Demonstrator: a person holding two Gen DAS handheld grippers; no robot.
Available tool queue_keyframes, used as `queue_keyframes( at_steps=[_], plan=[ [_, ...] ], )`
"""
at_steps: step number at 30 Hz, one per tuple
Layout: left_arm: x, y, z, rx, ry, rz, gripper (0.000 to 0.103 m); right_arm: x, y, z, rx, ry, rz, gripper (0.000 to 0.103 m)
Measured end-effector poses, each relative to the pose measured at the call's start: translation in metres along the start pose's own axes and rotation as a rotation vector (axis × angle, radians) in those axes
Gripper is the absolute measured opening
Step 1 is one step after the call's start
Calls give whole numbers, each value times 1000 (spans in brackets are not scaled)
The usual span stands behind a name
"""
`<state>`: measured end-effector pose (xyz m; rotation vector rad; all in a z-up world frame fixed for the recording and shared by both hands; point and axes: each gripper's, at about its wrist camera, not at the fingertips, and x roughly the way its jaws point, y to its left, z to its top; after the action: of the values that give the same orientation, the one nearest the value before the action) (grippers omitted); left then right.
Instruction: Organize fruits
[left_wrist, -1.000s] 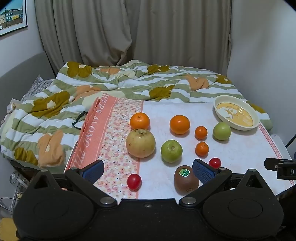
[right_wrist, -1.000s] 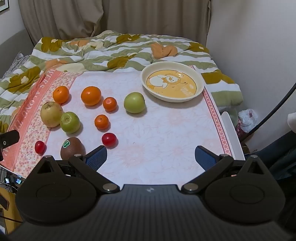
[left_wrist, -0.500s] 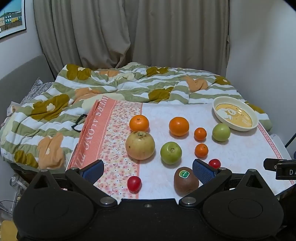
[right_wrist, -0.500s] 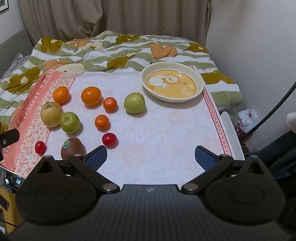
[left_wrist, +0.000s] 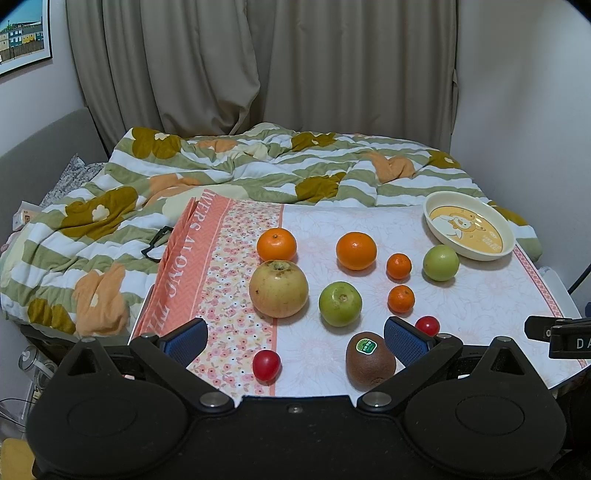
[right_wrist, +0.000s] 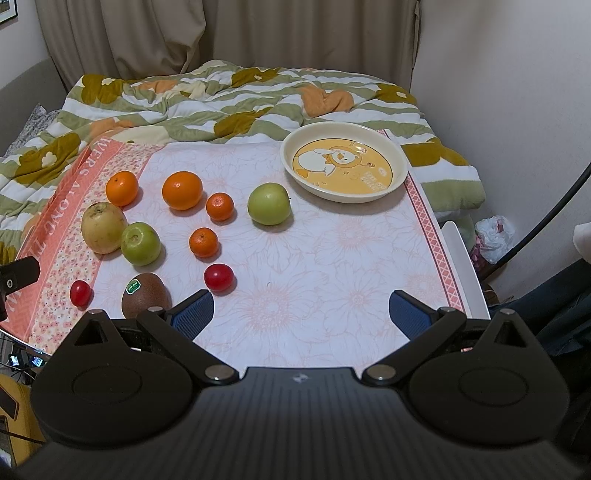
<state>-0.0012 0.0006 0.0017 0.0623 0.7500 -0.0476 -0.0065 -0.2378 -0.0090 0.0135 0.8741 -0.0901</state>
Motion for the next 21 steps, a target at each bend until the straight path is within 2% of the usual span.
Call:
queue_keyframes(
  at_steps=[21],
  plan=[
    [2, -4, 2, -1, 1, -2, 103, 1, 1, 2, 3, 1, -1, 103]
  ],
)
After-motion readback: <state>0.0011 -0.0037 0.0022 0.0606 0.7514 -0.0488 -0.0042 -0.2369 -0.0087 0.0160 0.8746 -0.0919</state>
